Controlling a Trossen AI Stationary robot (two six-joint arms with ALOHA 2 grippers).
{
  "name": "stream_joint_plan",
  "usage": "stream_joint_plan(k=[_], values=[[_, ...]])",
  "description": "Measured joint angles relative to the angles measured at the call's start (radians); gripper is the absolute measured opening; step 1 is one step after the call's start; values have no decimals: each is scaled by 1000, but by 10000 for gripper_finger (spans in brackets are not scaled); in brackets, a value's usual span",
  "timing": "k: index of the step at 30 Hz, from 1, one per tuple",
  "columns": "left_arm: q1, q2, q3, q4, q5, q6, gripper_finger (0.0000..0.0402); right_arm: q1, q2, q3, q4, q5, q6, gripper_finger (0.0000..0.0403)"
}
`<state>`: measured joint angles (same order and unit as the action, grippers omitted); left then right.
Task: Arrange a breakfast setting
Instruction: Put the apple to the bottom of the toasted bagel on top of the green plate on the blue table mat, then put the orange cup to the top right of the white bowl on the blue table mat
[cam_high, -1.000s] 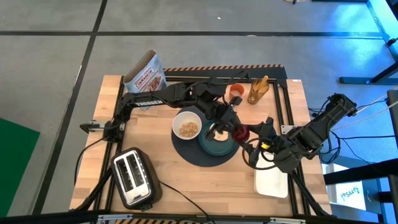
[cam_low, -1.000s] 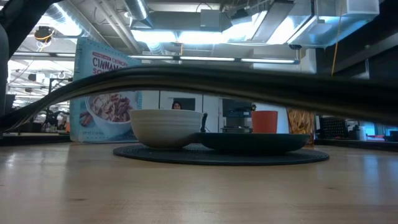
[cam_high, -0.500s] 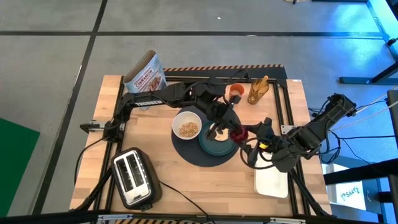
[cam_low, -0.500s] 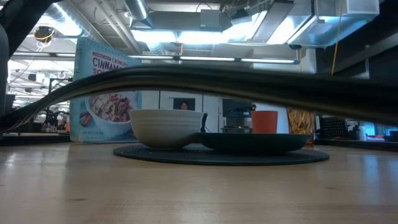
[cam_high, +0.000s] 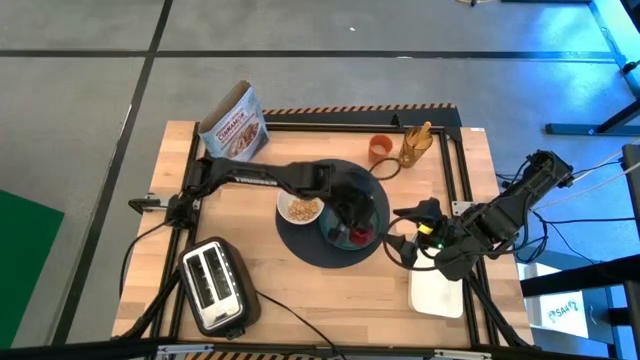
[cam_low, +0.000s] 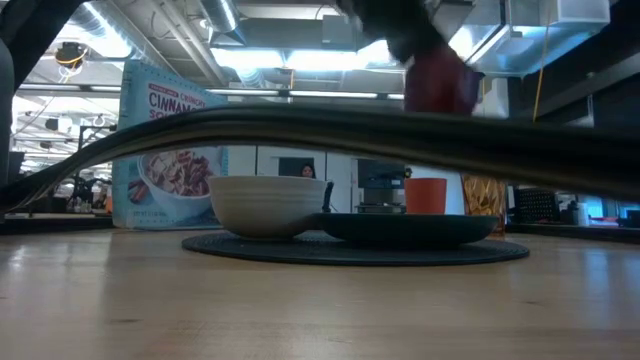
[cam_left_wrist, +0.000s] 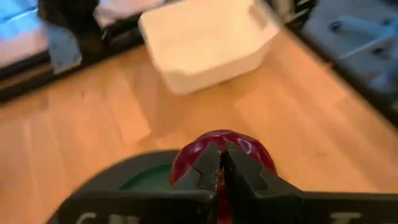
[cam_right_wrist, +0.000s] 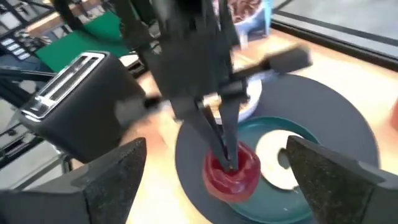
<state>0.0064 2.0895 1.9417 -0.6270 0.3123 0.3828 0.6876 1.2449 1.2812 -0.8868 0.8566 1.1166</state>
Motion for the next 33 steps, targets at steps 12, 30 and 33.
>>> stream_joint_plan(k=[12, 30, 33], values=[[7, 2, -342, 358, -131, -33, 4, -1, 0, 0, -101, 14, 65, 323], [67, -80, -386, 344, -173, -107, 119, -305, -66, 0, -356, -109, 237, 318], [78, -126, -387, 300, -195, -122, 156, -405, -102, 1, -339, -164, 145, 318]])
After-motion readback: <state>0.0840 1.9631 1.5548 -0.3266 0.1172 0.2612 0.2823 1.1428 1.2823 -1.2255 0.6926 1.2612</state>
